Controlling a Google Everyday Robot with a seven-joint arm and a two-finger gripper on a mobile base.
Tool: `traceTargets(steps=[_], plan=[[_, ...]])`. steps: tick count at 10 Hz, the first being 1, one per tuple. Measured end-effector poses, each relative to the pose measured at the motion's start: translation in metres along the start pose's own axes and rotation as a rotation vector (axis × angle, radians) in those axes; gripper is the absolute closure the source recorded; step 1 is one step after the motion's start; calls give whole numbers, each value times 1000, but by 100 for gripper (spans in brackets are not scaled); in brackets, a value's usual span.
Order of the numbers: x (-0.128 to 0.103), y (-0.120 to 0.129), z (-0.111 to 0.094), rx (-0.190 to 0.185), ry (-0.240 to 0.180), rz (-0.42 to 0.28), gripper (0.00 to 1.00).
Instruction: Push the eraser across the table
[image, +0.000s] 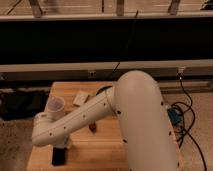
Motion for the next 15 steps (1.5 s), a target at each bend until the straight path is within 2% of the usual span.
traceTargets(steps=[5,10,15], plan=[[-5,-7,0,5,7,-55,100],[0,-2,4,18,10,-61,100],[-3,-7,5,25,15,-104,100]])
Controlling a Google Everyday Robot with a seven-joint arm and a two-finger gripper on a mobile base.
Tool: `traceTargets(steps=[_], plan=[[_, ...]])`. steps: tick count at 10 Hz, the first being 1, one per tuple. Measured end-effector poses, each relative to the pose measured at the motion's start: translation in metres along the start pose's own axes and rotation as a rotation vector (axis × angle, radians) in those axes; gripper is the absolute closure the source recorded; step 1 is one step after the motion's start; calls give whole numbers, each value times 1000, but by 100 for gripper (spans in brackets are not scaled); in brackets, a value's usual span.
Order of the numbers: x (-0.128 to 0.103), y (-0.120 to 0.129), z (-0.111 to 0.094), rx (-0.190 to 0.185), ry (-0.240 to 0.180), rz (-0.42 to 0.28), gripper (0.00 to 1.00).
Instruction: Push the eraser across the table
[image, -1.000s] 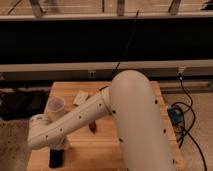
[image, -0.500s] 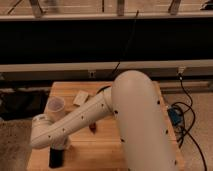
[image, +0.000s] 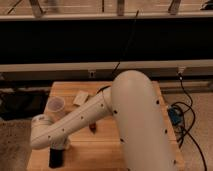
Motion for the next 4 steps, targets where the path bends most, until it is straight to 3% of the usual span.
traceTargets(steps=[4], plan=[[2,-2,1,11,5,-23,100]])
